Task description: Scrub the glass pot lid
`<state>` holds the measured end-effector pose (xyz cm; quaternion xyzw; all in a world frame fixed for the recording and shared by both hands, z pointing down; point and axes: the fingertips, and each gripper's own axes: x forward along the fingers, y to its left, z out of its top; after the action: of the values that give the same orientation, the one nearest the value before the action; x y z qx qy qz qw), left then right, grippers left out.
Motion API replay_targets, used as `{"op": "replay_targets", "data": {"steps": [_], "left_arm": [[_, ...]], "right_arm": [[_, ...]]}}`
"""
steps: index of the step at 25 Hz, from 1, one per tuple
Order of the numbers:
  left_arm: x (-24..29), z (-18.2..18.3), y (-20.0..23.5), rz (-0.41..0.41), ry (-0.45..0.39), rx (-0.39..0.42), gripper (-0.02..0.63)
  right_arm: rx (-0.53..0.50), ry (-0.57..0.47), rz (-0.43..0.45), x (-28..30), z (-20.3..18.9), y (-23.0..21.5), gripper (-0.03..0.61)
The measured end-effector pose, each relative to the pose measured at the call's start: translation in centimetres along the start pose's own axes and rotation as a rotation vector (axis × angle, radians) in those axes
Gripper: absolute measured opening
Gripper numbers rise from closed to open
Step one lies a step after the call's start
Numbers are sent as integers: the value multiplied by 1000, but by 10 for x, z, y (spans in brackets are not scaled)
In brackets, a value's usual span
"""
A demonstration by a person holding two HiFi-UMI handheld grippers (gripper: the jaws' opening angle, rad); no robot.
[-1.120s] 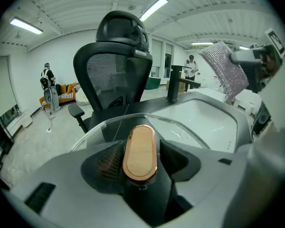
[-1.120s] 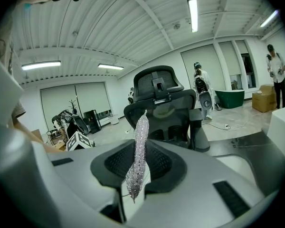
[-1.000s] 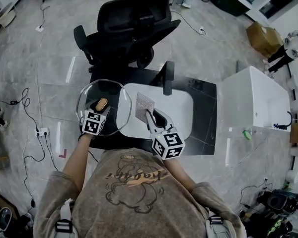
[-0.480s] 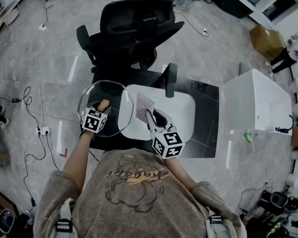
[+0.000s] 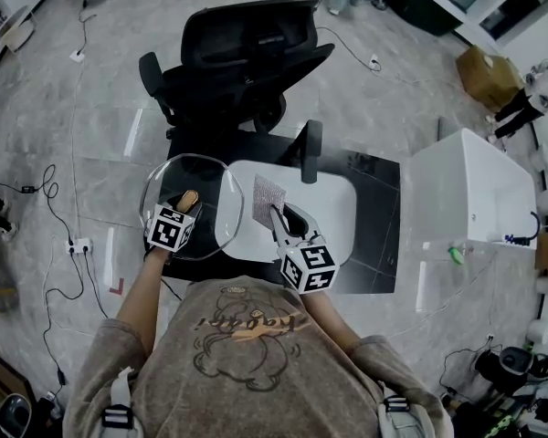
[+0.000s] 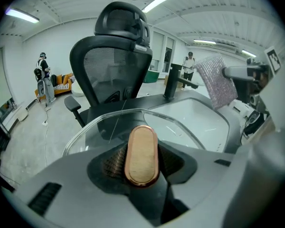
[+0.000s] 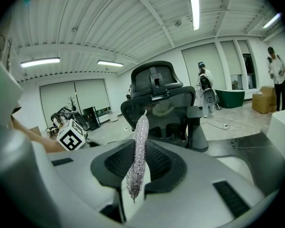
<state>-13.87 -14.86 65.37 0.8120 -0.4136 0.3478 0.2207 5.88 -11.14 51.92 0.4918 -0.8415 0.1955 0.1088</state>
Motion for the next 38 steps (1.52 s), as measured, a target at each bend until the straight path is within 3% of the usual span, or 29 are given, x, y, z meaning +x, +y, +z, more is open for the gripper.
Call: {"op": "replay_targets", "data": {"steps": [8,10,12,15,21,25,32,38], "left_arm": [[-78,79,-12,24,-151,52,181],[-87,90,-14,2,-179,33,181],[-95,99,-18,-53,-222,-37,181],[-105,112,-24,-177,-309,-213,181],[-113,133,-39,-506,-464,-573,181],[-116,136,-61,-702,-503,-808,181],[-105,131,-81,-732,-462,-827,181],[-100,135,-87,-771,-476,-855,181]], "right_arm": [[-12,7,-28,1,-1,-12,80],[-11,4,-26,3,-1,-12,80],[-9,-2,-23,3,1,-12,80],[-10,-17,-15,0,8,-12,80],[49,-82,38,-8,32,-6,80],[71,-136,74,-14,54,2,80],[144,-254,139,-29,91,12,78],[160,-325,218,-38,112,26,78]]}}
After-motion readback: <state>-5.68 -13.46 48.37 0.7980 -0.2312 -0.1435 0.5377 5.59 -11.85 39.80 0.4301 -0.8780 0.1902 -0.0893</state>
